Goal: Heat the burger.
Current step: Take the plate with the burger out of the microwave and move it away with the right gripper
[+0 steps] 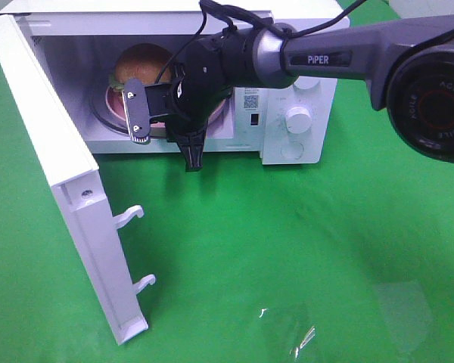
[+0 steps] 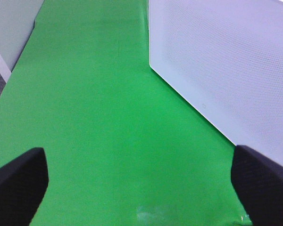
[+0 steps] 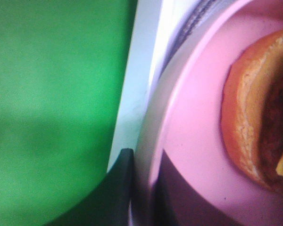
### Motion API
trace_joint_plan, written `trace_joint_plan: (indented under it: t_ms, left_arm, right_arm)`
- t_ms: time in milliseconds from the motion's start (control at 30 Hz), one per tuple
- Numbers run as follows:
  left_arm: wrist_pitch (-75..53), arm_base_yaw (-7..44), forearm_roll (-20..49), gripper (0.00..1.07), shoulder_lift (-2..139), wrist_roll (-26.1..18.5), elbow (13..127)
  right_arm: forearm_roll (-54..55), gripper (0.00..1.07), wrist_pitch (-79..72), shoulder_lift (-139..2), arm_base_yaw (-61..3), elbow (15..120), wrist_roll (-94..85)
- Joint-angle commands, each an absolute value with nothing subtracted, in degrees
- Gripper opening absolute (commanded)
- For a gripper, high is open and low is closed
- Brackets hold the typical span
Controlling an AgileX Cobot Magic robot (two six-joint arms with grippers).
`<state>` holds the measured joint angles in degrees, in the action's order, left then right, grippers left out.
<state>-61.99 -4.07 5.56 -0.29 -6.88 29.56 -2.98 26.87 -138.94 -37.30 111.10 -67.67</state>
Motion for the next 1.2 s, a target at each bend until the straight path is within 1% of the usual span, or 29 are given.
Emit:
trace_joint_plan:
  t_ms: [33, 67, 133, 333, 500, 533, 600, 767, 833, 933, 967, 1200]
  left_arm:
    - [-61.3, -4.3, 5.6, 0.98, -0.6, -6.4, 29.6]
    - [-61.3, -4.3, 5.6, 0.98, -0.6, -6.4, 29.6]
    - [-61.3, -4.3, 5.6, 0.98, -0.6, -6.4, 29.6]
    - [-61.3, -4.3, 5.6, 0.98, -0.6, -6.4, 29.6]
    - [-61.3, -4.3, 5.6, 0.98, -0.6, -6.4, 29.6]
    - [-61.3, -4.3, 5.6, 0.98, -0.6, -6.4, 29.6]
    - [-61.3, -4.3, 5.6, 0.98, -0.6, -6.4, 29.6]
    - [-61.3, -4.3, 5.6, 0.98, -0.6, -6.4, 29.6]
    - [-61.3, -4.3, 5.6, 0.98, -0.6, -6.4, 29.6]
    - [-61.3, -4.3, 5.6, 0.98, -0.6, -6.4, 29.6]
    - [-61.3, -4.3, 5.6, 0.98, -0.6, -6.4, 29.6]
    - [-61.3, -4.3, 5.6, 0.98, -0.6, -6.4, 29.6]
  right_arm:
    - [0.5, 0.00, 30.8, -138.4, -36.8, 110.5, -69.6]
    - [2.5, 0.00, 32.9, -137.6, -36.8, 110.5, -73.3]
    - [2.8, 0.00, 34.5, -137.1, -36.8, 110.5, -75.4]
    - [1.8, 0.00, 34.5, -135.9, -36.8, 109.0, -75.3]
    - [-1.4, 0.00, 32.5, -133.4, -36.8, 102.4, -77.1]
    - [-1.4, 0.00, 32.5, -133.4, -36.8, 102.4, -77.1]
    - [-3.4, 0.00, 29.1, -130.6, -36.8, 97.1, -78.6]
    - [-5.6, 0.00, 27.6, -128.9, -36.8, 94.5, -78.6]
    - [-7.6, 0.00, 23.9, -126.0, -36.8, 89.4, -78.8]
    - [-8.1, 0.00, 22.9, -125.4, -36.8, 88.4, -78.8]
    - [-9.2, 0.00, 21.2, -124.2, -36.8, 86.1, -79.0]
    - [-11.1, 0.00, 17.2, -120.3, -37.3, 80.1, -79.0]
